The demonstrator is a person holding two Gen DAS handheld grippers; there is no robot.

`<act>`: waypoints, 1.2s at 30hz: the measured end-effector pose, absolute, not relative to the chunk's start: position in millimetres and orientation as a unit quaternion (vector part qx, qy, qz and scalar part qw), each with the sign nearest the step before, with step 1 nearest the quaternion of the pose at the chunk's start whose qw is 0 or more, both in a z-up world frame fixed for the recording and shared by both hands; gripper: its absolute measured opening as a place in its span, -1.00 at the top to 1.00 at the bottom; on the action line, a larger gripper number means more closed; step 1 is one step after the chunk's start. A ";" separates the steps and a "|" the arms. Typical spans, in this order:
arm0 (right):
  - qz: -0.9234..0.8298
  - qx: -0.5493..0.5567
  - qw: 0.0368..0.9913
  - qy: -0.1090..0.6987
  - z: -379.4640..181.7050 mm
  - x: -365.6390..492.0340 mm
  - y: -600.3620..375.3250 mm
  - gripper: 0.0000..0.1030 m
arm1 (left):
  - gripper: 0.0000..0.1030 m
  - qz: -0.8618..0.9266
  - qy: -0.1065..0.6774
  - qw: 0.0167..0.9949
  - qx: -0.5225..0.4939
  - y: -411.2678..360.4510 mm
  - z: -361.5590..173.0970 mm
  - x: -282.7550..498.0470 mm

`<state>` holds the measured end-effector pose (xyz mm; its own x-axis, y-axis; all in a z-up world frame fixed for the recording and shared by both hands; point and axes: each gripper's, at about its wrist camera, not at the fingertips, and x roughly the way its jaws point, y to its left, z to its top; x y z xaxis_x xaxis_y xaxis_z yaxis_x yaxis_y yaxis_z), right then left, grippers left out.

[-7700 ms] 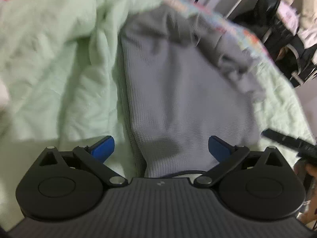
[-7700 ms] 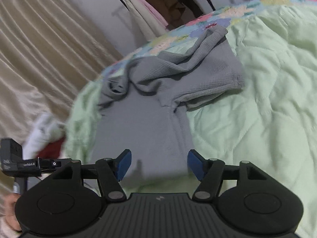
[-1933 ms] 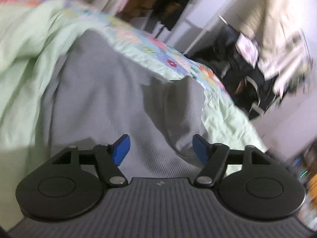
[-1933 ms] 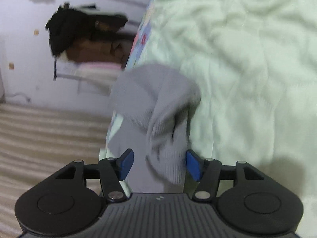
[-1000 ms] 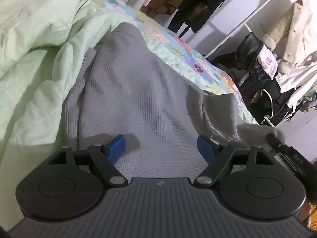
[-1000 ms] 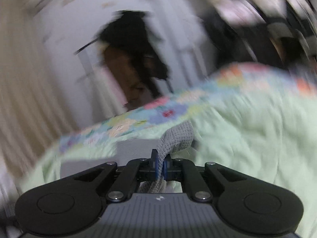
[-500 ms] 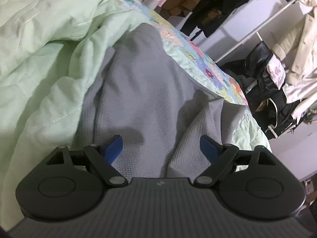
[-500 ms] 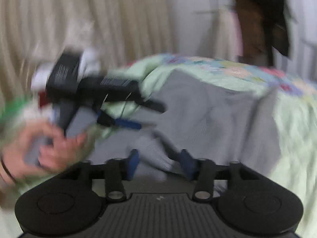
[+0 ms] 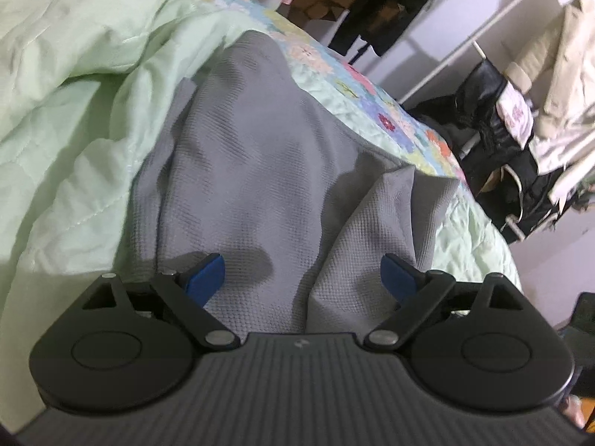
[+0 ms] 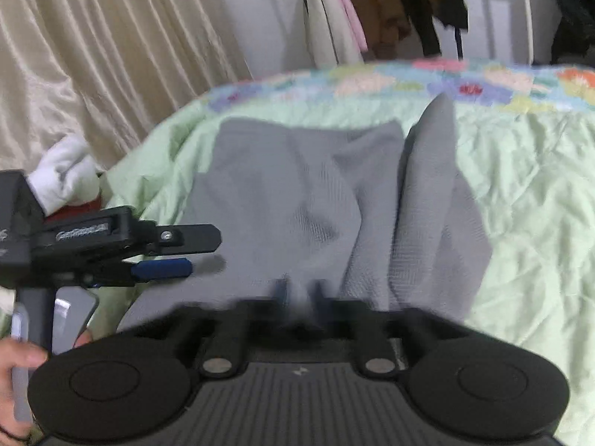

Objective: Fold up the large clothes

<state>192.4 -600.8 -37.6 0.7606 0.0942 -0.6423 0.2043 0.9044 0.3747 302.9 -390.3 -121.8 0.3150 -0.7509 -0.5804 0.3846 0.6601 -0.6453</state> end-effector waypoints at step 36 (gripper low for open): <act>-0.141 0.502 0.796 0.307 -107.8 86.1 -635.3 -0.79 | -0.85 -0.329 0.477 0.795 -0.182 -377.5 -114.5 314.1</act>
<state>86.1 -635.3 -107.8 0.7719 0.0825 -0.6303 0.5329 0.4567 0.7124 314.1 -377.5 -114.5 0.3292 -0.6961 -0.6381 0.3483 0.7176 -0.6031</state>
